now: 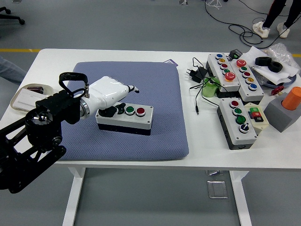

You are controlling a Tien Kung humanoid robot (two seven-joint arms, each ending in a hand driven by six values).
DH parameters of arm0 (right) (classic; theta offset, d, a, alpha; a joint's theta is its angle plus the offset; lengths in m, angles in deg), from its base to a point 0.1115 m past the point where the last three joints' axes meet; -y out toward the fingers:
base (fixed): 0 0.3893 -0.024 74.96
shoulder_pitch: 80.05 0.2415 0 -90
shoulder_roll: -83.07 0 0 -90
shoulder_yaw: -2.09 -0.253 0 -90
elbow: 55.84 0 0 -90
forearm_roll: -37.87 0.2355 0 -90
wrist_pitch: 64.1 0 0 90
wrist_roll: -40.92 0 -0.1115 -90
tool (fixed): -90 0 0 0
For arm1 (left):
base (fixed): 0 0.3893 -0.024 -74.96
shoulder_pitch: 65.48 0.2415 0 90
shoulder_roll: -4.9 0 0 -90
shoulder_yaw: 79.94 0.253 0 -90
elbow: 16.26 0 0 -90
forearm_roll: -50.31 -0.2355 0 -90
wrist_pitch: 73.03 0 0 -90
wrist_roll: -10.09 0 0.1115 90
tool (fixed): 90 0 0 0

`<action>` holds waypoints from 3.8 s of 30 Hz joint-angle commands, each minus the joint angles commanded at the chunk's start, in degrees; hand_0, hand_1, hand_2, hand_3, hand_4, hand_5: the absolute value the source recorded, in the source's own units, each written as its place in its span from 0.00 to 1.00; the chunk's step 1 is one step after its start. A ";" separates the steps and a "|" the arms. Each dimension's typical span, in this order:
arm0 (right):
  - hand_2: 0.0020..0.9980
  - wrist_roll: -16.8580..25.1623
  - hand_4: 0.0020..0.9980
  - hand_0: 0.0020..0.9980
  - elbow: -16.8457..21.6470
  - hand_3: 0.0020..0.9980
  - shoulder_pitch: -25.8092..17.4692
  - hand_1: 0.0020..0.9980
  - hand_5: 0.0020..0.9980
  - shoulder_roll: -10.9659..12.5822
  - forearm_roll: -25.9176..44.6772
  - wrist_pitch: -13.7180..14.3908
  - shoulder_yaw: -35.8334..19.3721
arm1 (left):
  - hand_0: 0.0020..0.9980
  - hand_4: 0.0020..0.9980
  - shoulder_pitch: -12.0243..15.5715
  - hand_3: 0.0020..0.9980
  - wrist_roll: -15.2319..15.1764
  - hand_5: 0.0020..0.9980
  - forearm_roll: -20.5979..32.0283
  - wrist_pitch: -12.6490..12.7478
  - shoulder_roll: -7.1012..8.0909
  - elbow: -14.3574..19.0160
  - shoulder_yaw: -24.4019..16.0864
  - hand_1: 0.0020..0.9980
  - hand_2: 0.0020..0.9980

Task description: Pick up the button,place it on the desk,press the button,press the button

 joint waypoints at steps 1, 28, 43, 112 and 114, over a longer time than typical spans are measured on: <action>0.53 -0.02 0.27 0.63 0.00 0.58 0.05 0.47 0.01 -0.02 -0.05 0.00 -0.06 | 0.15 0.53 0.51 0.87 1.39 0.00 0.00 1.85 -0.14 0.56 -1.91 0.06 0.07; 0.53 -0.25 0.27 0.63 0.00 0.58 -0.44 0.47 0.01 -0.29 -0.31 0.02 -0.36 | 0.83 0.73 7.89 1.00 -12.90 1.00 48.54 42.25 -2.00 -10.54 -17.52 0.91 1.00; 0.53 -0.30 0.27 0.63 0.00 0.58 -0.91 0.47 0.01 -0.28 -0.65 0.07 -0.79 | 0.80 0.71 12.00 0.91 -11.05 1.00 84.54 29.41 -1.54 -15.35 -17.82 0.88 0.96; 0.53 0.10 0.26 0.63 0.00 0.58 -0.09 0.48 0.01 -0.20 0.92 0.00 0.31 | 0.79 0.69 14.31 0.90 -11.33 1.00 86.05 24.48 -1.24 -13.72 -20.70 0.87 0.94; 0.53 0.06 0.26 0.63 0.00 0.58 -0.23 0.48 0.01 -0.24 0.97 0.01 0.33 | 0.79 0.69 14.40 0.90 -11.33 1.00 86.05 24.42 -1.18 -13.75 -20.56 0.87 0.94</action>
